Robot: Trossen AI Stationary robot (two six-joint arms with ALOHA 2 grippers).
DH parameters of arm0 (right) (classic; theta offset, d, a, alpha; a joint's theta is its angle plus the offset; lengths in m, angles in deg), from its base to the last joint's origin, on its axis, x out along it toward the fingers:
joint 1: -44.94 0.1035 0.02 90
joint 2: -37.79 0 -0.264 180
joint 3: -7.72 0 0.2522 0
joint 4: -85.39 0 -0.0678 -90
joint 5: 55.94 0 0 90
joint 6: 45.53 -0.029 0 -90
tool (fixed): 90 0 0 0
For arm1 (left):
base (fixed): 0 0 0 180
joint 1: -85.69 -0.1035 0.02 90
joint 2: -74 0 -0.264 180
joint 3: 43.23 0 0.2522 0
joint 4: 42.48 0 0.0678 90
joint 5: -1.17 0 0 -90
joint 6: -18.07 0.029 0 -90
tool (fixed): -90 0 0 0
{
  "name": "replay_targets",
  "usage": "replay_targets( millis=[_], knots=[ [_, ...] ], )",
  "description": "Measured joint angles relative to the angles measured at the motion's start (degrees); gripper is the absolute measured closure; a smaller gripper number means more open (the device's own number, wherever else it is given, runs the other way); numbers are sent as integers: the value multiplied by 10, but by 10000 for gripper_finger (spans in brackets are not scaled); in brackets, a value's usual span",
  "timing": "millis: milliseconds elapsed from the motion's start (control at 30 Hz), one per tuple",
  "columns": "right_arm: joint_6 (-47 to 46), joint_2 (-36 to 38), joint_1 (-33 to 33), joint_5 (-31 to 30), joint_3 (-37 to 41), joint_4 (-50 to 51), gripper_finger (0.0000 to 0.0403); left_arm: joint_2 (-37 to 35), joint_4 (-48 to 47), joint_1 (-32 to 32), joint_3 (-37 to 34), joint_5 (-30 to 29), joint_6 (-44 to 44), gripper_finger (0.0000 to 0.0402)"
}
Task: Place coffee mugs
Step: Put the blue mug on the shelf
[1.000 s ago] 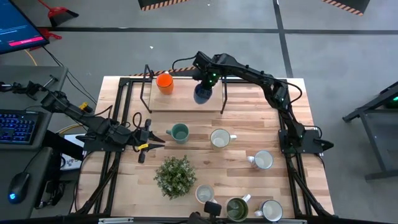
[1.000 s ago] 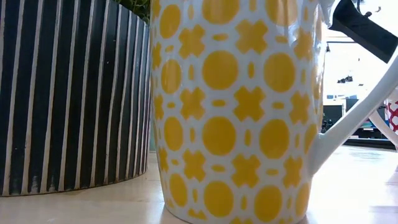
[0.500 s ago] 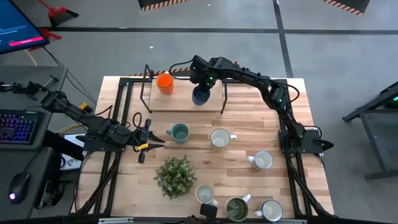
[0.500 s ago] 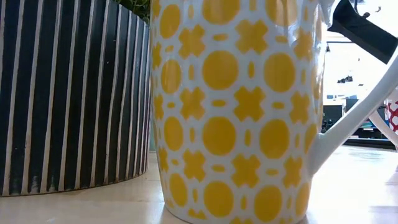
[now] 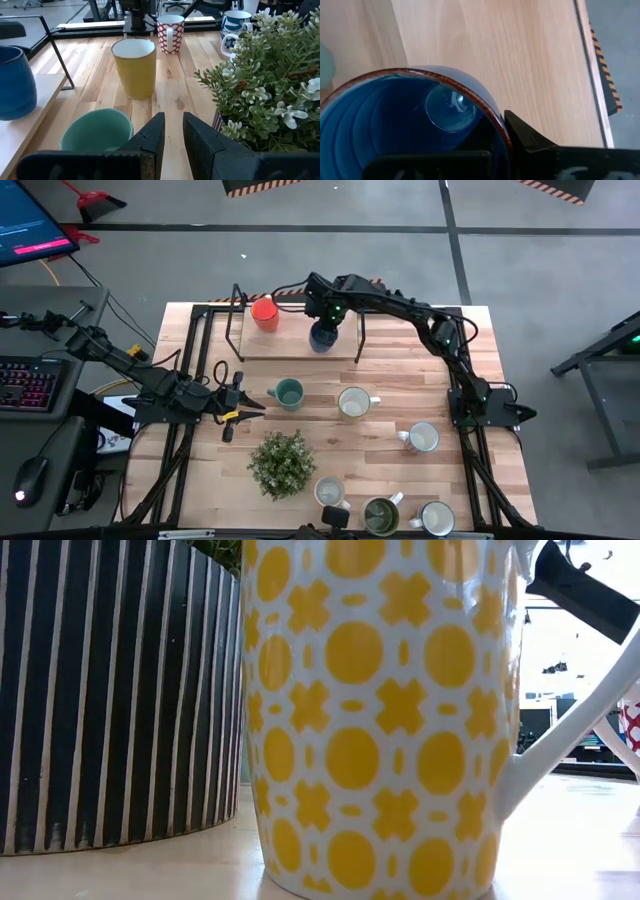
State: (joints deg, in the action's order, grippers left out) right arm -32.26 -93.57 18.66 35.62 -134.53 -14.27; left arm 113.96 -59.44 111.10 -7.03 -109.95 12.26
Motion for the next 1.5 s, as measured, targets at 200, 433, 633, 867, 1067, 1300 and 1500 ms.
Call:
replay_targets(
  millis=[200, 433, 633, 867, 1067, 1300, 1500],
  knots=[
    [3, -3, 0, 2, 0, -4, 403, 0, 0, 0, 0, 0, 0, 342],
    [3, -4, 0, 2, 0, -5, 402, 0, -2, 0, 0, 0, 0, 342],
    [3, -4, 0, 2, 0, -5, 392, 0, -2, 0, 0, 0, 0, 342],
    [-2, -4, -5, 1, 0, -5, 378, 0, -2, 0, 0, 0, 0, 342],
    [-4, -4, -12, 0, 0, -5, 343, 0, -2, 0, 0, 0, 0, 342],
    [-4, -4, -14, 0, 0, -14, 288, 0, -2, 0, 0, 0, 0, 342],
    [-4, -4, -13, 0, 0, -14, 262, 0, -2, 0, 0, 0, 0, 342]
  ],
)
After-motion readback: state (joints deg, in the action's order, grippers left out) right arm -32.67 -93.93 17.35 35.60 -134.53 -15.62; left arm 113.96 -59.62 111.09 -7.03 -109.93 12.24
